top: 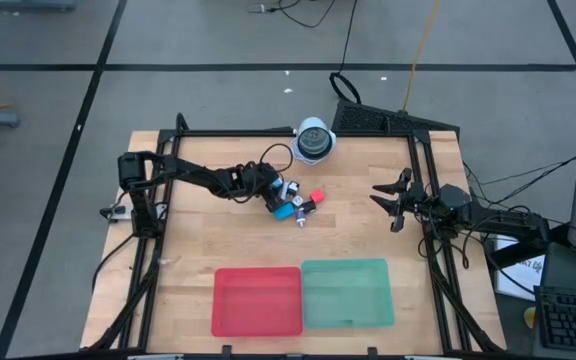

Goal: Pick & Place Office items
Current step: Put the blue charger adapter into the red bin

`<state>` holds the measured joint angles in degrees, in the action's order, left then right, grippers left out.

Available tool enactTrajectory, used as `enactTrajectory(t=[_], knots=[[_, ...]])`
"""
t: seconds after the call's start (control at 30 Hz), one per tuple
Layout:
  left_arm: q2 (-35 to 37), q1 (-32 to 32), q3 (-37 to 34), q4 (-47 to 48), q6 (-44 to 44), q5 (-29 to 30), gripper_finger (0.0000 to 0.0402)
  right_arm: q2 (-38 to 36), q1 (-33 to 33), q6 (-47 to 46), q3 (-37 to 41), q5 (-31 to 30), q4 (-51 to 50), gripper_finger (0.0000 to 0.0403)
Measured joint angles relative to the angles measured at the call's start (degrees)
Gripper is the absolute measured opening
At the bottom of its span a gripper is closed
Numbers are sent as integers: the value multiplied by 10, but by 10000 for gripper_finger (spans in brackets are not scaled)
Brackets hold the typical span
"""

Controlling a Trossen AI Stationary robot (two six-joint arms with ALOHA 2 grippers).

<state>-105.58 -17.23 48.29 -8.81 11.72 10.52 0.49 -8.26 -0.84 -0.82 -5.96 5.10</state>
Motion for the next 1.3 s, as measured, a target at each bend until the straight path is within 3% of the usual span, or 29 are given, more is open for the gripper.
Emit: enactTrajectory(t=[0.27, 0.53, 0.77, 1.3], knots=[[0, 0, 0, -2, -10, 5, 218, 0, 0, 0, 0, 0, 2, 126], [0, 0, 0, -17, -26, 16, 131, 0, 0, 0, 0, 0, 2, 126], [10, 0, 0, -20, -41, 16, 131, 0, 0, 0, 0, 0, 2, 126], [211, 38, 0, 71, -84, -5, 133, 0, 0, 0, 0, 0, 2, 126]])
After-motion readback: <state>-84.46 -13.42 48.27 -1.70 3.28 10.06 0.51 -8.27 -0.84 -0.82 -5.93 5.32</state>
